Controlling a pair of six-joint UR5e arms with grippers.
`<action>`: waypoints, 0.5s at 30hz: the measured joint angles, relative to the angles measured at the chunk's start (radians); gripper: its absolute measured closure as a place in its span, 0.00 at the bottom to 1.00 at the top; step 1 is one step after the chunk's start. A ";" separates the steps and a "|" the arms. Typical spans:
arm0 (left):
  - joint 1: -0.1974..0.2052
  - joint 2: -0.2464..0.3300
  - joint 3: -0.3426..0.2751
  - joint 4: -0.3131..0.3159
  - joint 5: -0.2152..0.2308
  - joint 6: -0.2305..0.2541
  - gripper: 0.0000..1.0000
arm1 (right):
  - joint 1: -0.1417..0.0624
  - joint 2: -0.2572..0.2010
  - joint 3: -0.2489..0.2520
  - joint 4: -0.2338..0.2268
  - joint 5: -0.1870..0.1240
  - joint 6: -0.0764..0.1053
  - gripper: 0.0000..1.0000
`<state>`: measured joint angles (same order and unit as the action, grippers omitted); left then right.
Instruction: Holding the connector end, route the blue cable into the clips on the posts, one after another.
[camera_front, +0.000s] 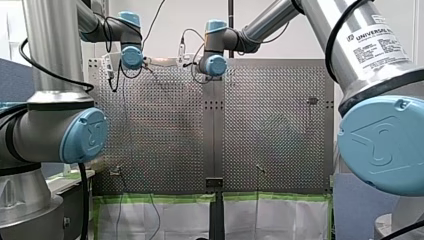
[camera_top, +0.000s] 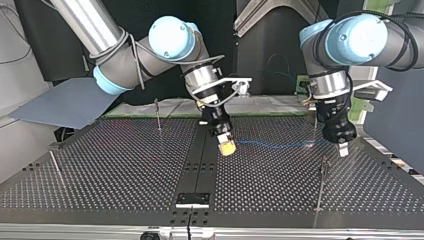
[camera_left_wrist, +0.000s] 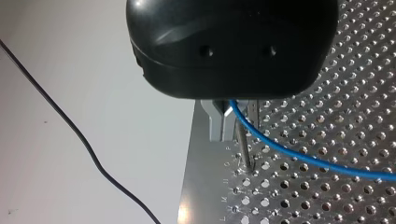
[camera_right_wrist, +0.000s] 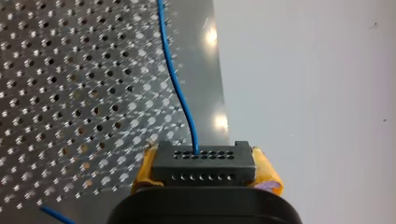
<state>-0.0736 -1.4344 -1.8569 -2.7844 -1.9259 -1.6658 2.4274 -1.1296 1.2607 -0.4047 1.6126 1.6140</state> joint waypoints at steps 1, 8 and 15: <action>0.003 -0.004 0.005 -0.003 0.003 0.000 1.00 | 0.001 0.000 -0.005 0.002 -0.001 0.000 1.00; 0.022 -0.028 0.041 -0.020 0.011 0.000 1.00 | 0.004 0.007 -0.033 0.019 -0.006 0.000 1.00; 0.042 -0.031 0.047 -0.024 0.019 0.000 1.00 | 0.011 0.049 -0.060 0.027 -0.006 0.000 1.00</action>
<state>-0.0314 -1.4655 -1.8103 -2.8083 -1.9065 -1.6658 2.4386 -1.0802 1.2011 -0.3773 1.6069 1.6141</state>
